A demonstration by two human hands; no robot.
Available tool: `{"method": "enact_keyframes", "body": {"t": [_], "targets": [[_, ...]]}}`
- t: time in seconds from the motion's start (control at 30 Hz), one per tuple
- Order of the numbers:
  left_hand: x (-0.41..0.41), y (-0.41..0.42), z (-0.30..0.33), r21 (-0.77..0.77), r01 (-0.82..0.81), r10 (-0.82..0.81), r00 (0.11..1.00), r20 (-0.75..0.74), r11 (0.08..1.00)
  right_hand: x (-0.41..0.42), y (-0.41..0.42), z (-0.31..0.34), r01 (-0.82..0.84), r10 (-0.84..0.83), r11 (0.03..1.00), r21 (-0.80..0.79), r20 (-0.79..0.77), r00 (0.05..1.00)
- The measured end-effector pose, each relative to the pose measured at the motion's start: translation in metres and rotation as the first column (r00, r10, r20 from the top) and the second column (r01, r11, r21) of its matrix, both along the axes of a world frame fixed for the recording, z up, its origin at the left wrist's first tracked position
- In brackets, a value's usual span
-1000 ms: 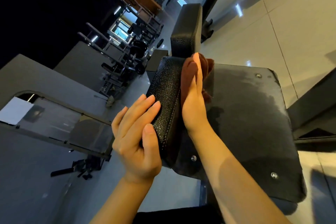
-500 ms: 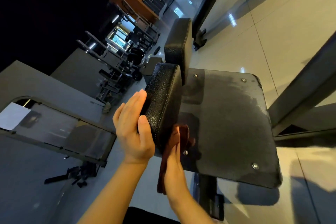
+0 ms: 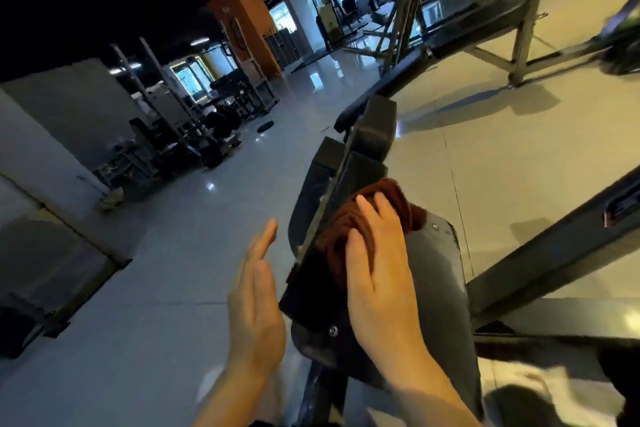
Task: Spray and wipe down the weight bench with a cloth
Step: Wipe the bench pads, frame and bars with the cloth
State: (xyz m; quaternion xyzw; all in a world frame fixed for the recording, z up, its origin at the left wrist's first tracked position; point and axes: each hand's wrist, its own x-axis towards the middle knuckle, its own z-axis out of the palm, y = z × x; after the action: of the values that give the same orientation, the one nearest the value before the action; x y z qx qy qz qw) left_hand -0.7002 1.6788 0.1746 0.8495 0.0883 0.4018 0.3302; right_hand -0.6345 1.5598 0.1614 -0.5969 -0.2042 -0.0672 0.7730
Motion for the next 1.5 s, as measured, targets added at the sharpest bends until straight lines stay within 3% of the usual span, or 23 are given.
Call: {"method": "enact_keyframes", "body": {"t": [0.07, 0.17, 0.23, 0.43, 0.57, 0.7, 0.9, 0.97, 1.07, 1.2, 1.3, 1.4, 1.5], "targets": [[-0.002, 0.017, -0.002, -0.003, 0.013, -0.013, 1.0, -0.01, 1.0, 0.017, -0.003, 0.023, -0.012, 0.007, 0.982, -0.19, -0.031, 0.999], [0.005, 0.036, -0.012, -0.088, 0.075, -0.074, 0.997, 0.02, 0.993, 0.066, -0.004, 0.053, -0.042, 0.061, 0.844, -0.535, 0.018, 0.998], [0.008, 0.049, -0.018, -0.112, 0.113, -0.11, 0.993, 0.036, 0.987, 0.084, 0.002, 0.071, -0.072, 0.082, 0.783, -0.618, -0.012, 0.997], [0.019, 0.061, -0.028, -0.17, 0.264, -0.258, 0.964, 0.058, 0.949, 0.055, 0.004, 0.066, -0.006, -0.054, 0.776, -0.631, -0.076, 0.996], [0.016, 0.069, -0.031, -0.103, 0.382, -0.381, 0.924, 0.031, 0.918, 0.006, -0.004, 0.056, 0.046, -0.108, 0.825, -0.564, -0.078, 0.991], [0.01, 0.086, -0.033, -0.067, 0.468, -0.468, 0.884, 0.018, 0.881, -0.035, -0.001, 0.034, 0.257, -0.24, 0.78, -0.571, 0.107, 0.965], [-0.009, 0.112, -0.034, -0.007, 0.559, -0.559, 0.828, -0.04, 0.829, -0.058, 0.021, 0.029, 0.456, -0.398, 0.669, -0.587, 0.236, 0.886], [-0.012, 0.119, -0.031, -0.02, 0.601, -0.601, 0.797, -0.057, 0.799, -0.052, 0.03, 0.043, 0.452, -0.408, 0.651, -0.61, 0.22, 0.886], [-0.013, 0.123, -0.029, -0.042, 0.673, -0.67, 0.725, -0.158, 0.738, -0.03, 0.037, 0.073, 0.336, -0.425, 0.646, -0.685, 0.042, 0.904], [-0.011, 0.126, -0.032, -0.014, 0.72, -0.699, 0.668, -0.254, 0.693, -0.007, 0.036, 0.095, 0.203, -0.386, 0.609, -0.766, -0.063, 0.92], [-0.007, 0.12, -0.032, -0.069, 0.711, -0.705, 0.671, -0.229, 0.7, -0.01, 0.033, 0.082, 0.258, -0.417, 0.661, -0.705, -0.06, 0.907], [-0.006, 0.112, -0.034, -0.145, 0.696, -0.708, 0.67, -0.223, 0.703, -0.028, 0.033, 0.049, 0.437, -0.547, 0.674, -0.596, -0.005, 0.837], [-0.006, 0.111, -0.032, -0.174, 0.693, -0.715, 0.678, -0.17, 0.699, -0.053, 0.042, 0.015, 0.642, -0.642, 0.629, -0.439, 0.174, 0.747]]}}
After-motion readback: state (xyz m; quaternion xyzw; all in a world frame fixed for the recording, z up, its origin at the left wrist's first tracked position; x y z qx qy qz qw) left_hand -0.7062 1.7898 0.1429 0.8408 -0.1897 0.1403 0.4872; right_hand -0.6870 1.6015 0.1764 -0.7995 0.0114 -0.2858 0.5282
